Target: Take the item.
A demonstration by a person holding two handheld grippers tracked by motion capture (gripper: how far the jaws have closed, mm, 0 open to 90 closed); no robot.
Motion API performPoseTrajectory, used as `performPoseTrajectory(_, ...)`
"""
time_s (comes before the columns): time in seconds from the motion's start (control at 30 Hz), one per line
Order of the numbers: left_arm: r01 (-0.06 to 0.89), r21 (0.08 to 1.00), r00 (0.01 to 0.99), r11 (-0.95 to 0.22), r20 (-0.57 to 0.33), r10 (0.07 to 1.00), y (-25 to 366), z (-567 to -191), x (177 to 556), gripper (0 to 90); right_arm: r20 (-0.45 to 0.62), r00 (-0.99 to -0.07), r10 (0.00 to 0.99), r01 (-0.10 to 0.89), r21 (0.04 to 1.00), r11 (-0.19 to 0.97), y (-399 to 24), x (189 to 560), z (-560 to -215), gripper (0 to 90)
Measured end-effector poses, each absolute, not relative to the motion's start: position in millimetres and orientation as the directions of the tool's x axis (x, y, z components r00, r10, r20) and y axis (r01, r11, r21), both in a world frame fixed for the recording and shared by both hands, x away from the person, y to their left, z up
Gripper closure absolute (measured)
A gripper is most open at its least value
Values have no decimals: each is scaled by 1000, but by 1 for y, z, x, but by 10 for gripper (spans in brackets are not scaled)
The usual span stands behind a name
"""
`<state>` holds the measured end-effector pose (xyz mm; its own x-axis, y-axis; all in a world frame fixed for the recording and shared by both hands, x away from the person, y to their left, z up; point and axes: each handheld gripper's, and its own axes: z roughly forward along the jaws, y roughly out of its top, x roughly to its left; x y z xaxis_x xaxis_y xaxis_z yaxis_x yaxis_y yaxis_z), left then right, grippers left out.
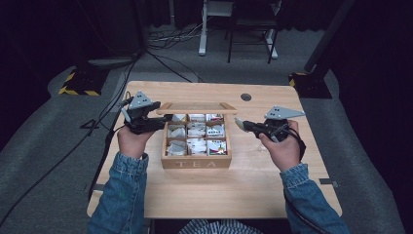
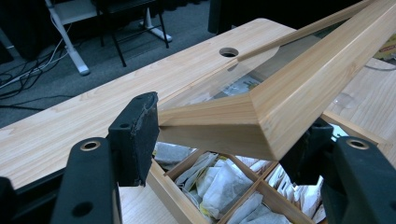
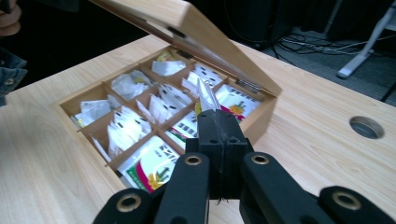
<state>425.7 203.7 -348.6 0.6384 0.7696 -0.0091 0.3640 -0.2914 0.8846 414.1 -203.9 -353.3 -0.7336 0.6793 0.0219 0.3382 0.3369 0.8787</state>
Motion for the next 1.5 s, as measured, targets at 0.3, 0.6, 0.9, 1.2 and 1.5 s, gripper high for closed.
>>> performPoseTrajectory(0.3, 364, 884, 639, -292, -9, 770, 204, -349, 426, 371, 31, -689, 724, 358, 883, 303, -225, 417, -354, 900)
performPoseTrajectory(0.6, 365, 884, 638, -291, -10, 770, 204, -348, 426, 371, 42, -638, 769, 388, 880, 274, -248, 421, -359, 900)
performPoseTrajectory(0.9, 365, 884, 638, -292, -9, 770, 204, -348, 426, 371, 59, -585, 809, 422, 874, 242, -271, 426, -367, 900)
performPoseTrajectory(1.2, 365, 884, 637, -291, -10, 770, 204, -348, 426, 371, 73, -545, 835, 441, 872, 211, -287, 428, -378, 900)
performPoseTrajectory(1.5, 365, 885, 637, -289, -11, 770, 204, -349, 426, 371, 97, -515, 852, 471, 863, 186, -298, 429, -392, 900)
